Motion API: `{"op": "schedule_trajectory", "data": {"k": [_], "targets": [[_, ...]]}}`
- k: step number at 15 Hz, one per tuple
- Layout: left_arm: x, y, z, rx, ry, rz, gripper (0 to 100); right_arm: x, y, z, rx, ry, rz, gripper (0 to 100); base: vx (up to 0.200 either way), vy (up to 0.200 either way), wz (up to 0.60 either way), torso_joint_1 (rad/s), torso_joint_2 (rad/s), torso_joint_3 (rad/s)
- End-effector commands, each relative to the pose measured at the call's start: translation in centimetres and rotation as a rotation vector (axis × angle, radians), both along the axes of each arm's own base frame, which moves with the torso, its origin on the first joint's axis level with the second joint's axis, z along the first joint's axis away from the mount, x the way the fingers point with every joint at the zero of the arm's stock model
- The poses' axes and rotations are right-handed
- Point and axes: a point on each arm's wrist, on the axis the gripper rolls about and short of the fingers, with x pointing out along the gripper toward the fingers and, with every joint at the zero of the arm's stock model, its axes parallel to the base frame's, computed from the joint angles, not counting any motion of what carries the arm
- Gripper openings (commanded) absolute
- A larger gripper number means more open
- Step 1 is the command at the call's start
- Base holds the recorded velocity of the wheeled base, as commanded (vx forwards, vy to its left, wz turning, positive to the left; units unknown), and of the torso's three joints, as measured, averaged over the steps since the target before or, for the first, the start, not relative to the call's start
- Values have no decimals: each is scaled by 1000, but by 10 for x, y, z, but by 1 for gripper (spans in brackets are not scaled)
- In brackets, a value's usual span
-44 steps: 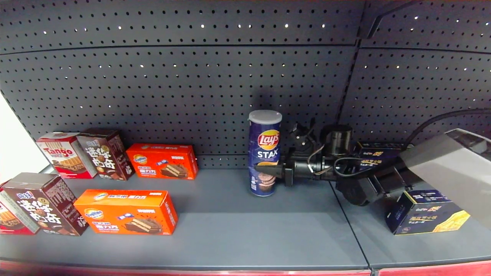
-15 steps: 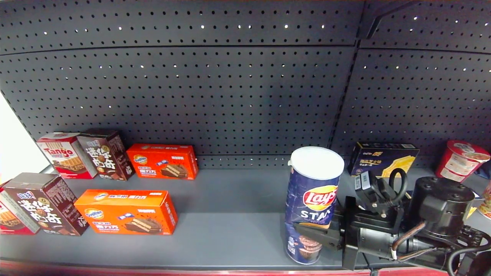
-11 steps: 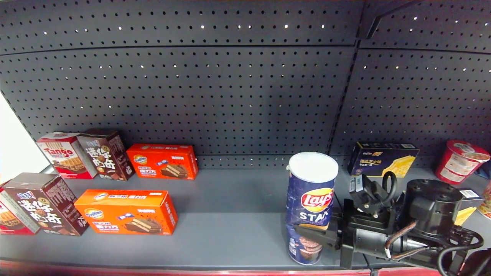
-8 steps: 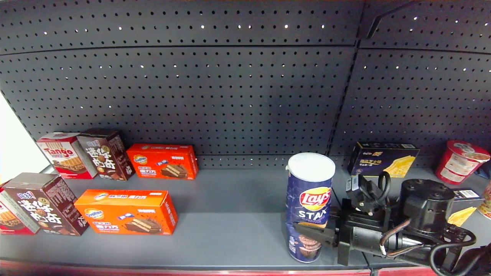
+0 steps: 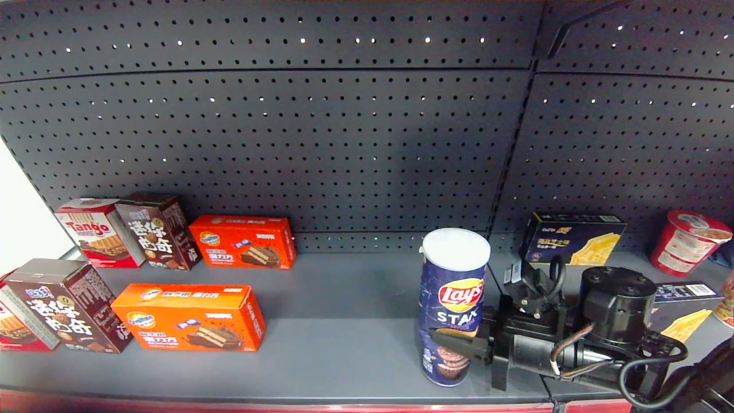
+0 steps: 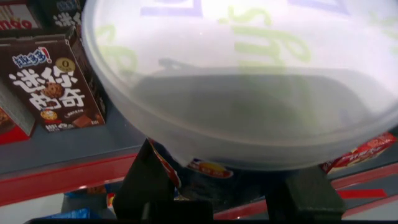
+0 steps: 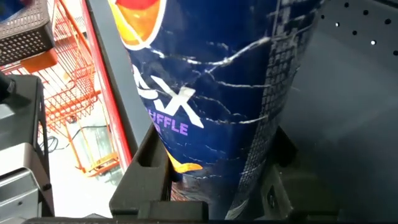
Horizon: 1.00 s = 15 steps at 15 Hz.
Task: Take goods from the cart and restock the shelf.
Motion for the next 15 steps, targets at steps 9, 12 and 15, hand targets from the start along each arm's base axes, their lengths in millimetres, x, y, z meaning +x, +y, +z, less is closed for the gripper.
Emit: {"op": "schedule_trajectory", "data": {"k": [9, 12, 15], "targets": [[-1, 0, 2, -2, -7, -2, 0, 1, 4, -11, -19, 27, 14, 0, 0, 0, 0, 0, 0, 0], [-1, 0, 2, -2, -9, -2, 0, 0, 4, -11, -25, 21, 14, 100, 0, 0, 0, 0, 0, 0], [-1, 0, 2, -2, -10, -2, 0, -5, 0, -12, -31, 30, 13, 100, 0, 0, 0, 0, 0, 0]]}}
